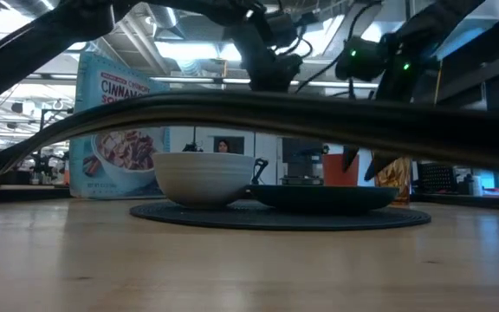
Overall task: Arrange a breakfast setting
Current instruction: Put the toasted bagel on top of the green plate on the blue table mat
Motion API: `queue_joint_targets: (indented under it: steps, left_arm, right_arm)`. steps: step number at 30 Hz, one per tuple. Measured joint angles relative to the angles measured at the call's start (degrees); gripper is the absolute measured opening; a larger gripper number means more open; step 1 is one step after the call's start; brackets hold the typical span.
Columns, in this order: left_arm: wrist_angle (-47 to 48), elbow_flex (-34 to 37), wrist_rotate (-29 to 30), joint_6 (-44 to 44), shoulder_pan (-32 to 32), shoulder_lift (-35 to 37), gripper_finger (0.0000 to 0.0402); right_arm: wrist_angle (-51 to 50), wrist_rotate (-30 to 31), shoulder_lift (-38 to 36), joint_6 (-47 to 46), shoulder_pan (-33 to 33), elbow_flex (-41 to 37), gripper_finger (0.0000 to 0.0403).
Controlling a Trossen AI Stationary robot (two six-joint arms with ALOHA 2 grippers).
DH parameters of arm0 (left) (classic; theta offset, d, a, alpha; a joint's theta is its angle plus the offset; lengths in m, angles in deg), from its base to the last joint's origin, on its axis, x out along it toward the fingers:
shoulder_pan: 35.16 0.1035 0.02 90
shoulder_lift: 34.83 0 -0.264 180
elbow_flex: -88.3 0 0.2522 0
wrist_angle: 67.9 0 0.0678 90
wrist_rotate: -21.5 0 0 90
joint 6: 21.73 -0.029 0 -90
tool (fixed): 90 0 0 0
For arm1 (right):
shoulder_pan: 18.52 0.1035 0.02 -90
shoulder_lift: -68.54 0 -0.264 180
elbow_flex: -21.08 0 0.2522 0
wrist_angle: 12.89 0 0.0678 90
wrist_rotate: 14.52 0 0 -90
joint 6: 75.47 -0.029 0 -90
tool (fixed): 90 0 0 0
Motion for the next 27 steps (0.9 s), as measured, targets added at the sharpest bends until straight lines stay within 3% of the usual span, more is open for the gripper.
queue_joint_targets:
  steps: [16,27]
  left_arm:
    - [2.8,-1.6,2.5,-2.6,0.2,1.3,0.0105]
    - [2.6,-1.6,2.5,-2.6,0.2,1.3,0.0105]
  right_arm:
    - [7.0,1.6,11.0,1.9,-1.4,0.0,0.0171]
    - [7.5,2.9,11.1,3.7,-2.5,0.0,0.0095]
